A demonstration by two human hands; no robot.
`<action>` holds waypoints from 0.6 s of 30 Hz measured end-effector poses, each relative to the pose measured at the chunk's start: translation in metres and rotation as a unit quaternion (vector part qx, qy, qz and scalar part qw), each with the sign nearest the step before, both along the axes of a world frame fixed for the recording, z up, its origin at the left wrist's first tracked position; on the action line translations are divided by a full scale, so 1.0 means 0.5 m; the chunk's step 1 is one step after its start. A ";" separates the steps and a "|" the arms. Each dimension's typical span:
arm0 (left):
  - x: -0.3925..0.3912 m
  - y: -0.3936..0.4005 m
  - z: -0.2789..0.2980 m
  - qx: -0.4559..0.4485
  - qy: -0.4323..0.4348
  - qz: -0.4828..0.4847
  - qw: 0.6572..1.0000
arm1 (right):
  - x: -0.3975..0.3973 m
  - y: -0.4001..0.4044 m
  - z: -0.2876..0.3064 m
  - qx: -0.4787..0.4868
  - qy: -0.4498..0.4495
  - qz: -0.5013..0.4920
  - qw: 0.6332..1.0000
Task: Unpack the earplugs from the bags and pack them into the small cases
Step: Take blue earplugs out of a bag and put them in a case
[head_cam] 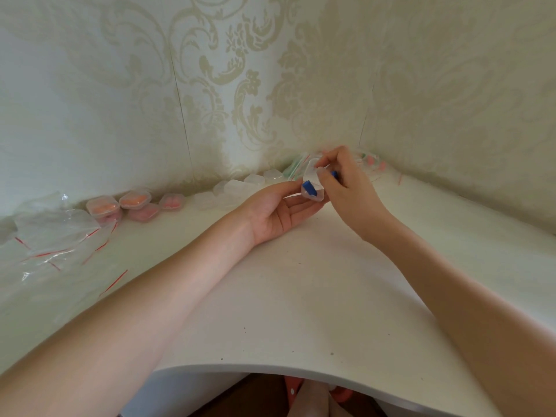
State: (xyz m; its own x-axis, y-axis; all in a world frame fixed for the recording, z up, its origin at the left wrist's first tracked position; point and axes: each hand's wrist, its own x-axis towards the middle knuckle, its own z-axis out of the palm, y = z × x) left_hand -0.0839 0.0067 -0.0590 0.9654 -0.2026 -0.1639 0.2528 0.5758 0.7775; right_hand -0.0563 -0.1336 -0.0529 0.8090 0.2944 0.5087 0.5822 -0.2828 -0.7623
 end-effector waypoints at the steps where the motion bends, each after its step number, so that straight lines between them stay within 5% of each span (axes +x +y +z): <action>1: 0.000 0.000 -0.001 -0.008 0.004 0.003 1.000 | 0.004 -0.001 -0.001 0.014 0.003 -0.004 1.000; 18: 0.011 -0.008 -0.005 0.026 0.013 0.080 0.996 | 0.002 -0.006 -0.001 -0.007 -0.035 0.004 0.999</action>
State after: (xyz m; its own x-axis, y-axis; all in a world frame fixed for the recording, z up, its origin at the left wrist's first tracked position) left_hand -0.0783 0.0026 -0.0614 0.9799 -0.0375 -0.1961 0.1822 0.5691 0.8018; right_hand -0.0554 -0.1368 -0.0531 0.7695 0.3087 0.5591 0.6358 -0.2878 -0.7162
